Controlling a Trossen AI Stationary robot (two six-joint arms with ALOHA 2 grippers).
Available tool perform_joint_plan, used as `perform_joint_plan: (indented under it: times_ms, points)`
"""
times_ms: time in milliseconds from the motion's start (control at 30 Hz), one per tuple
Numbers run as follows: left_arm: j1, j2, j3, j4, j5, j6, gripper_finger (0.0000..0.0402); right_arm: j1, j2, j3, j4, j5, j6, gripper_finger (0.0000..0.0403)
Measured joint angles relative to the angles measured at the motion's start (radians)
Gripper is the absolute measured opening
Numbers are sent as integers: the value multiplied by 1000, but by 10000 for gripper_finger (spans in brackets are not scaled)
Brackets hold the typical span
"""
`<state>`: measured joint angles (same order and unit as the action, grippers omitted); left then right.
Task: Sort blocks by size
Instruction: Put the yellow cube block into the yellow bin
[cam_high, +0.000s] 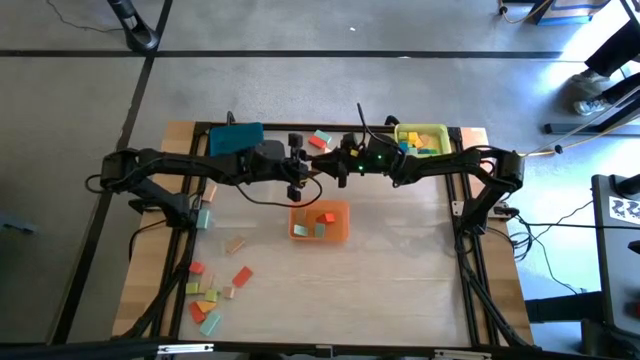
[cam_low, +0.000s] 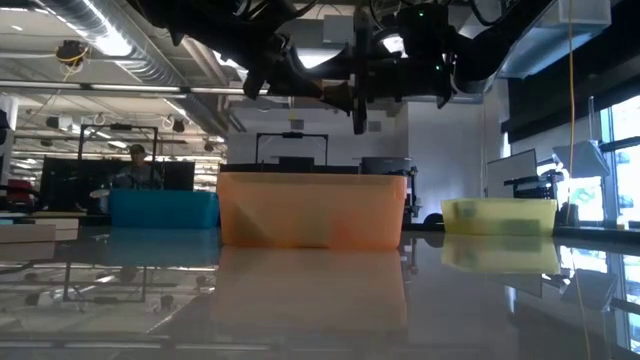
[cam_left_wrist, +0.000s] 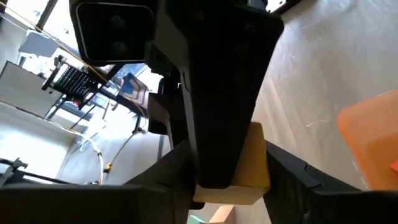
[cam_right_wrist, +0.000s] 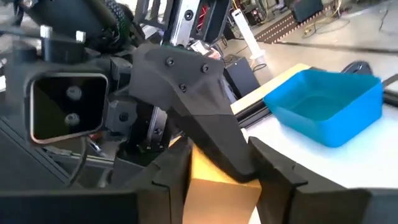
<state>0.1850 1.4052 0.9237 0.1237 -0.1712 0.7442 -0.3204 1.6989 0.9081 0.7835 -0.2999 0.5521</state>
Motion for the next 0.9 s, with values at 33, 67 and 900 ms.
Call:
perform_joint_plan:
  times_ms: [33,67,900]
  points:
    - [2,0,0,7,5,-2,155,-1,0,0,1,2,-16,134]
    - [5,0,0,17,10,-7,165,-1,0,0,1,6,-24,134]
    - [94,-280,0,-491,-51,-555,221,-369,-323,-3,-859,352,-406,135]
